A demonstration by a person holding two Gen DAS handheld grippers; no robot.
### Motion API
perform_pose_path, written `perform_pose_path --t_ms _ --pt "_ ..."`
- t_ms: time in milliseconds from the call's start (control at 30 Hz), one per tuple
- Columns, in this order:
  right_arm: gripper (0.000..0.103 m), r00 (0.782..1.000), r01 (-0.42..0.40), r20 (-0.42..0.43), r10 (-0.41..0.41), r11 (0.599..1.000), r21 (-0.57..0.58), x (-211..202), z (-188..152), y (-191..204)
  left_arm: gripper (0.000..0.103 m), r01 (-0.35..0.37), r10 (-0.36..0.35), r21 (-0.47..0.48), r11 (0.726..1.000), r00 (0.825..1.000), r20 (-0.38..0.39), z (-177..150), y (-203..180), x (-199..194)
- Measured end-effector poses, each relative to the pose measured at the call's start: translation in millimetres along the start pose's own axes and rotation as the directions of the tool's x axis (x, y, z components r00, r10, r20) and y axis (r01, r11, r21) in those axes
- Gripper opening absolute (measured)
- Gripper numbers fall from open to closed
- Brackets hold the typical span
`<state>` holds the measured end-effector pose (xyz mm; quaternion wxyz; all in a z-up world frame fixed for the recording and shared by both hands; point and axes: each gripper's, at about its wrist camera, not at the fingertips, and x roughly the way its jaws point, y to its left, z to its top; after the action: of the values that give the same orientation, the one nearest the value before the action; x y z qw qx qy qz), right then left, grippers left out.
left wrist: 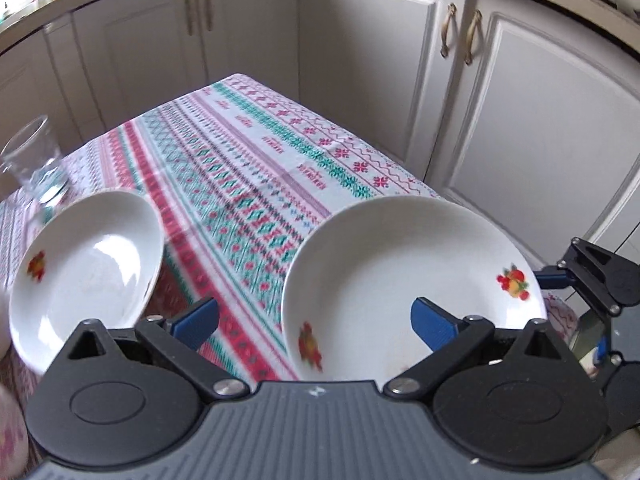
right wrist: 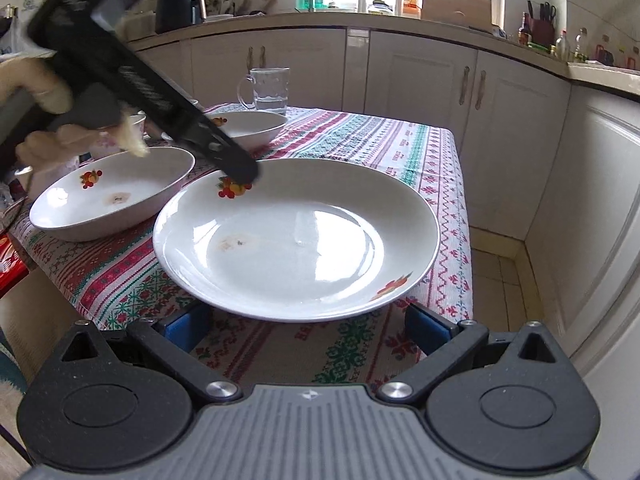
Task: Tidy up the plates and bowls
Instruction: 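Lift the stained plate by its rim with the left gripper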
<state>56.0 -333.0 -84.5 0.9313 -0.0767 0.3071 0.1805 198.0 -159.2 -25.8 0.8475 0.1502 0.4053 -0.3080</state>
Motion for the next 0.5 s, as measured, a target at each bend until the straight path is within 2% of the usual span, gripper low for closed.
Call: perform_pose_path --t_ms 133,300,500 --pt "0.103 1.000 -0.014 0.007 0.014 1.000 -0.010 1.7 0.3 -1.9 0.096 0.037 -0.036 0.016 0.999 0.998 -0.044 14.2 1.2 19.1" --pt "0.103 1.000 -0.029 0.010 0.029 0.999 -0.017 1.4 -0.6 -1.9 0.081 0.100 -0.098 0.010 0.995 0.988 -0.115 23.6 1.0 39.8" --pt "0.103 0.999 -0.040 -0.001 0.040 0.999 -0.024 2.7 1.9 -2.9 0.072 0.131 -0.127 0.018 0.991 0.980 -0.153 27.5 -0.8 50.6"
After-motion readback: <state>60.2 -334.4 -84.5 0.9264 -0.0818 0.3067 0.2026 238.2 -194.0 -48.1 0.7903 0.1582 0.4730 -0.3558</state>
